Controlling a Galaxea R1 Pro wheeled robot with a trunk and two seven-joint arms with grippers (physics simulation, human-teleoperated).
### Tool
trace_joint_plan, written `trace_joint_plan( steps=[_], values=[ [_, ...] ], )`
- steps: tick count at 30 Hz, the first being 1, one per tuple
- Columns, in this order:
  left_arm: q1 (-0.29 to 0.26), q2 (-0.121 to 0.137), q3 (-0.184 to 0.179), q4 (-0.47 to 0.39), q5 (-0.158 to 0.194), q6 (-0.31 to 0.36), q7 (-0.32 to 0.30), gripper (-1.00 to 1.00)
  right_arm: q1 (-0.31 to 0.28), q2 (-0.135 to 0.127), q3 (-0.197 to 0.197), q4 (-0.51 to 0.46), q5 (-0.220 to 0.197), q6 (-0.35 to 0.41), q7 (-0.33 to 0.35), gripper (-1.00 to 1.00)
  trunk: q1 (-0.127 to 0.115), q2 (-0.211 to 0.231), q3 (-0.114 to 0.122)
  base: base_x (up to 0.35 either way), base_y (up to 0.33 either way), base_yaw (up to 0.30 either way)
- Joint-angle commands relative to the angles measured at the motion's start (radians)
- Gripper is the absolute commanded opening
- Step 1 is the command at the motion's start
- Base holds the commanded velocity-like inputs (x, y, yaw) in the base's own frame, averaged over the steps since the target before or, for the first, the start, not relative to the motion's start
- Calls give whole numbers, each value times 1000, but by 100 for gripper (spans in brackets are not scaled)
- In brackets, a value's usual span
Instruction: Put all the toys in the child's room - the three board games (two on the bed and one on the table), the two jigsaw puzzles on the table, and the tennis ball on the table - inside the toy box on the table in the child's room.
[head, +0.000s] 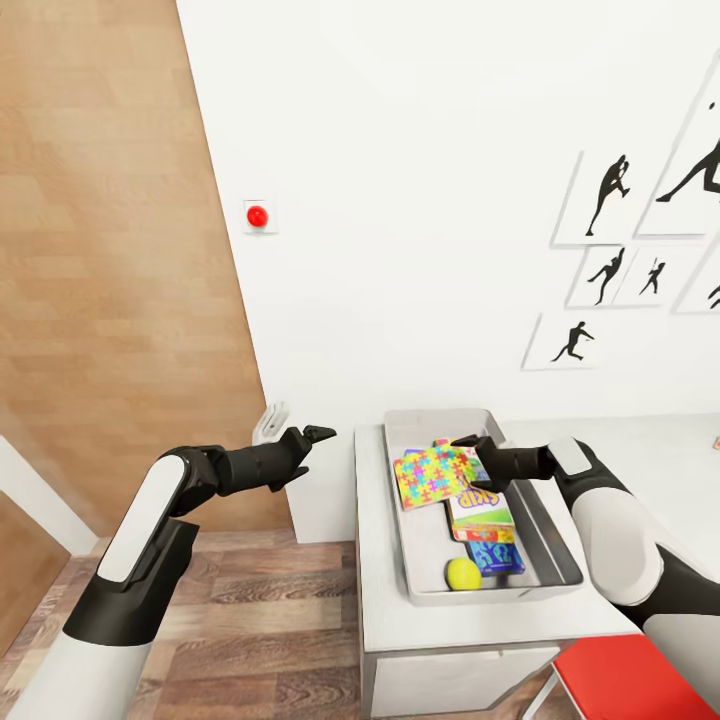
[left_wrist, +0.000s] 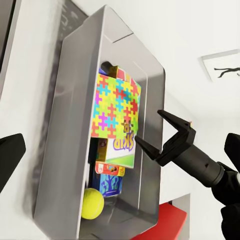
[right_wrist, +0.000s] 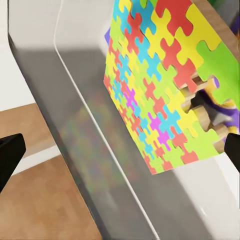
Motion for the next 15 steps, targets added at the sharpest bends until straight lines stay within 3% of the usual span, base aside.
trace_joint_plan(
  steps=[1,15],
  values=[
    [-1,1,-1,-1,10,-1,10,100,-1,1,-7,-1,10,4,6,100,1,-2,-2,-65,0,0],
    [-2,0,0,-1,10,-1,11,100,-3,10,-6,-3,11,4,6,100,1,-2,-2,-65,0,0]
  ],
)
